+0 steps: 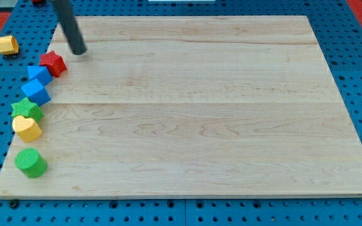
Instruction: Make all the blocks except hexagon in a vertical row to the left edge of the board
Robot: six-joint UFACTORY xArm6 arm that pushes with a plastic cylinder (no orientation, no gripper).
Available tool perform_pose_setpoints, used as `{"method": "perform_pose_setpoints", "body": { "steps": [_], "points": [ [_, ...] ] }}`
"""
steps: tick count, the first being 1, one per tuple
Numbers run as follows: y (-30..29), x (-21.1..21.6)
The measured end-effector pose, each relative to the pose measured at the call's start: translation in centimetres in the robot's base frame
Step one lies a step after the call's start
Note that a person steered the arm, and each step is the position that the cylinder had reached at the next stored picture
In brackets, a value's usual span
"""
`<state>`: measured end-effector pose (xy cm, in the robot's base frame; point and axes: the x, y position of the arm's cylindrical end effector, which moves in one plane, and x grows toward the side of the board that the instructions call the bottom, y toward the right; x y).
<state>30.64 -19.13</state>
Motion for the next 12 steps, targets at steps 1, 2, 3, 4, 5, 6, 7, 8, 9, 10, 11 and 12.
{"method": "perform_pose_setpoints", "body": {
  "steps": [1,2,3,4,5,6,7,8,9,10,11,12],
  "points": [
    [0.0,4.4],
    [-3.3,5.6],
    [-5.0,5.6],
    [-5.0,5.2],
    [-5.0,5.0],
    [-4.4,4.4],
    [1.3,10.3],
    [6.1,20.0],
    [4.8,27.1],
    [2.0,31.2],
    [0.6,29.9],
    [-1.0,27.0]
  ]
}}
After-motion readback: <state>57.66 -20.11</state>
